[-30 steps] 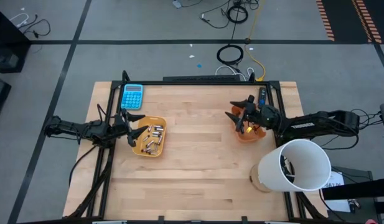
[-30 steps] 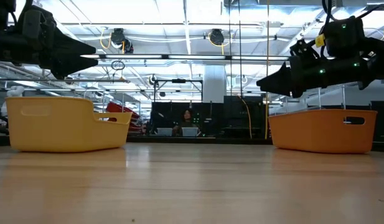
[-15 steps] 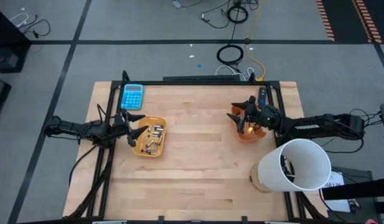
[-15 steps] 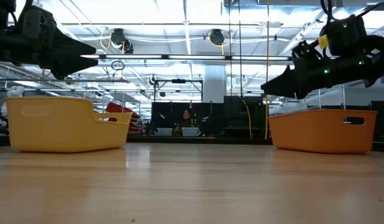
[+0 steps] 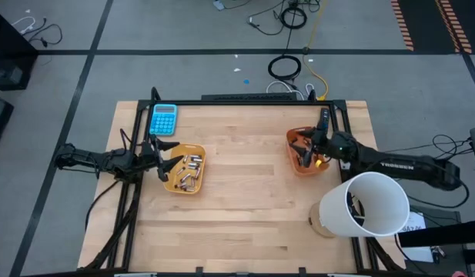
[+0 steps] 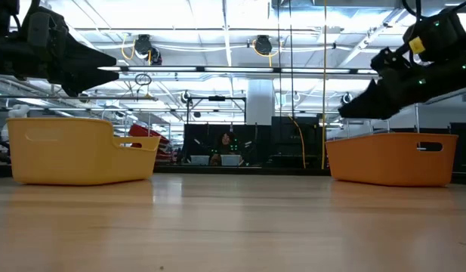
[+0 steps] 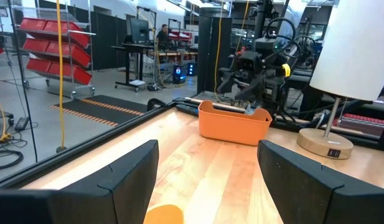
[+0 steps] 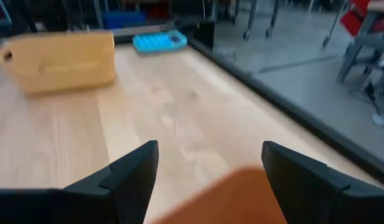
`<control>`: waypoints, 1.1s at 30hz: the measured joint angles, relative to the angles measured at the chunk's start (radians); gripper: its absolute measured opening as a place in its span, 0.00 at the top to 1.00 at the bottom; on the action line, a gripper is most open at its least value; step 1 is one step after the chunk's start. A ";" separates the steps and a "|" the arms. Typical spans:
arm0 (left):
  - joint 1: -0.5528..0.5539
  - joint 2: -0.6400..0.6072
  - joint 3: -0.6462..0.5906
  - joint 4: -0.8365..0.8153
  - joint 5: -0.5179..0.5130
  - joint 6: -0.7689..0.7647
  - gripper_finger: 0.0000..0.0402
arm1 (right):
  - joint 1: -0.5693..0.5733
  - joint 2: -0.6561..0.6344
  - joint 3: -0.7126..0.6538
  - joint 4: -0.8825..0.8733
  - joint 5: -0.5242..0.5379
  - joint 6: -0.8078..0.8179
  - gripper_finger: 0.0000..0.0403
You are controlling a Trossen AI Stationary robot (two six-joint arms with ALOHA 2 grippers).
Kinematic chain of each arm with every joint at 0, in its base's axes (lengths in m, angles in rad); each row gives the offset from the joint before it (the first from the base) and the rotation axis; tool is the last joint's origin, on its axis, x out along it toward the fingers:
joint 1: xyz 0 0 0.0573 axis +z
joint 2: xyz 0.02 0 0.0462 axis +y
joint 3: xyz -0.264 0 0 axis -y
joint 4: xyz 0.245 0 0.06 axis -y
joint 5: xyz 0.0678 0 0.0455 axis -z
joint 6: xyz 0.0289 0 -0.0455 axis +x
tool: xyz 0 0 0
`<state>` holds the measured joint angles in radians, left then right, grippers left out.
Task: Sort batteries
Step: Return to Home Position
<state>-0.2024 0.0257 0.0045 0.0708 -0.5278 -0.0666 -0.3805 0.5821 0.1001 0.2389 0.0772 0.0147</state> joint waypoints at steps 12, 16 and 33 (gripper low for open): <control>0.000 0.000 0.000 0.000 0.000 0.000 0.30 | 0.000 -0.231 0.000 -0.243 0.000 0.000 0.31; 0.000 0.000 0.000 0.000 0.000 0.000 0.30 | 0.001 -0.299 0.000 -0.375 0.000 0.000 0.31; 0.000 0.000 0.000 0.000 0.000 0.000 0.30 | 0.013 -0.545 0.000 -0.499 0.000 0.000 0.31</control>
<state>-0.2026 0.0257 0.0046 0.0708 -0.5276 -0.0666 -0.3674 0.0367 0.1001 -0.2604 0.0772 0.0147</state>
